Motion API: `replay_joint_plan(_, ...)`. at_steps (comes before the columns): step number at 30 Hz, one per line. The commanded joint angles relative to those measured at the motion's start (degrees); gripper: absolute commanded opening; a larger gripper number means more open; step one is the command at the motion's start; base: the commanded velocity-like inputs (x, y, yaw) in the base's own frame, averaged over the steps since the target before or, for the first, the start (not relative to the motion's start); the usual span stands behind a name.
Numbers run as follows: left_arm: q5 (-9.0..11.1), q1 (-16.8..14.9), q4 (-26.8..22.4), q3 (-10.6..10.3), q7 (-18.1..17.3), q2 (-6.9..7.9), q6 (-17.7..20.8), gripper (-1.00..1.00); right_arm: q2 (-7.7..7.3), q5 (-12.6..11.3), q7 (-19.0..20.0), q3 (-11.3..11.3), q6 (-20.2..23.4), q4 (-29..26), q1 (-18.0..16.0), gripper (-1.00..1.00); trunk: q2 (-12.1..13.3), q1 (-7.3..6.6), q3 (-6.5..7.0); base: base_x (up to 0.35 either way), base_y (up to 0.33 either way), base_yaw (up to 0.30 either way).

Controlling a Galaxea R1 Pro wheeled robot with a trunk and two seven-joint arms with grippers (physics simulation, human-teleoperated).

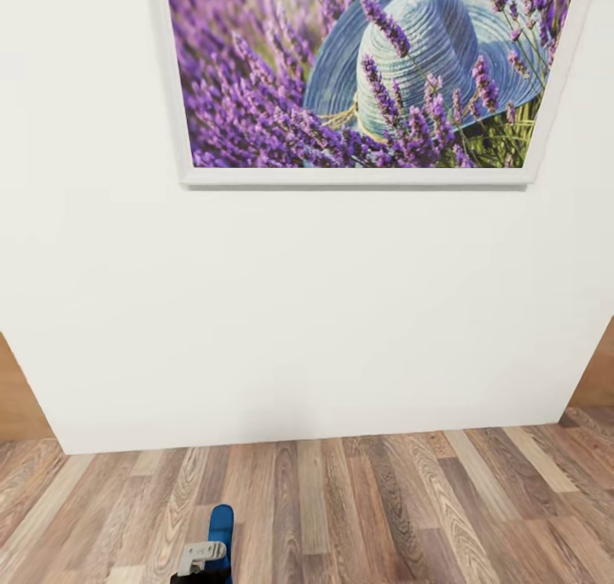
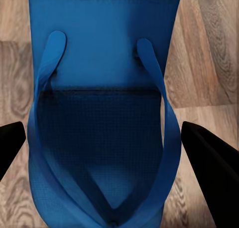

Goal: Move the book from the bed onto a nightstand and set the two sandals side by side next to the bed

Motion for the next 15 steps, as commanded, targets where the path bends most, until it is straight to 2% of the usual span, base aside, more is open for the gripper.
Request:
replay_joint_plan(1, -0.51, -0.01, -0.05, 0.48, -0.39, -0.04, 0.12, -1.0, 0.01, -0.5, 0.29, -0.17, 0.59, 0.02, -0.03, 1.0, -0.03, -0.01, -0.06, 0.139, 0.0, -0.026)
replay_joint_plan(5, -0.51, -0.02, -0.05, 0.48, -0.39, -0.04, 0.12, -1.0, 0.01, -0.5, 0.29, -0.17, 0.59, 0.02, -0.03, 1.0, -0.03, -0.01, -0.06, 0.235, 0.0, -0.012)
replay_joint_plan(15, -0.51, -0.02, -0.05, 0.48, -0.39, -0.04, 0.12, -1.0, 0.01, -0.5, 0.29, -0.17, 0.59, -0.01, -0.03, 1.0, -0.03, -0.01, -0.06, 0.316, 0.0, -0.001)
